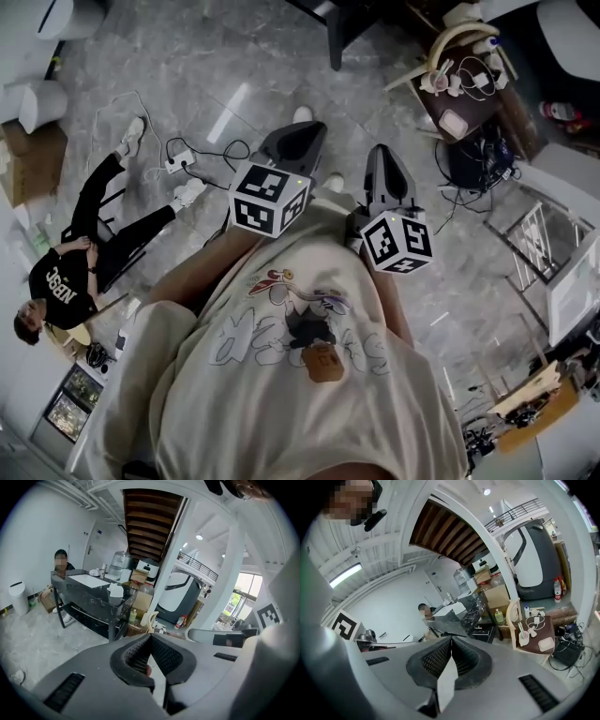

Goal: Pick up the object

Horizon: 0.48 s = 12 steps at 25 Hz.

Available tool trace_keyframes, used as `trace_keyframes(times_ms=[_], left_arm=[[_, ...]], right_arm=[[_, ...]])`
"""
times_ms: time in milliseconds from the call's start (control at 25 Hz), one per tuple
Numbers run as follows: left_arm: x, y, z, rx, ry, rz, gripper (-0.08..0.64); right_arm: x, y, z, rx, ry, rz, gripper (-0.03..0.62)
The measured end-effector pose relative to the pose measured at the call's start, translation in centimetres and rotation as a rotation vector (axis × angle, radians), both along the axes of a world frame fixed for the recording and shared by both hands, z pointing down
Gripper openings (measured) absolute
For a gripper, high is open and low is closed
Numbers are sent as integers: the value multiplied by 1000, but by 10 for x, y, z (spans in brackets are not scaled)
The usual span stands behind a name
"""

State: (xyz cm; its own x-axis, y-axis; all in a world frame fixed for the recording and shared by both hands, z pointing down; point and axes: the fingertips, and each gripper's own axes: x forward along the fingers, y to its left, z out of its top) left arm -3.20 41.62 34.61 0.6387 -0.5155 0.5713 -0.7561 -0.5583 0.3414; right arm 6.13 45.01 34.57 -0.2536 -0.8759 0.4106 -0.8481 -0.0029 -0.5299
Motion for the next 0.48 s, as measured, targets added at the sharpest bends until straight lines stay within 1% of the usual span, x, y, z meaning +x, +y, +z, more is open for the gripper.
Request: trace_keyframes(times_ms=[120, 240, 480], left_arm=[[0, -36, -8, 17, 12, 19, 14], [-5, -72, -12, 17, 36, 20, 14], [-30, -140, -15, 20, 70, 26, 14]], right_arm=[[3, -33, -5, 2, 14, 37, 18], [4, -63, -12, 8, 63, 75, 18], [-16, -125, -13, 11, 101, 108, 18]])
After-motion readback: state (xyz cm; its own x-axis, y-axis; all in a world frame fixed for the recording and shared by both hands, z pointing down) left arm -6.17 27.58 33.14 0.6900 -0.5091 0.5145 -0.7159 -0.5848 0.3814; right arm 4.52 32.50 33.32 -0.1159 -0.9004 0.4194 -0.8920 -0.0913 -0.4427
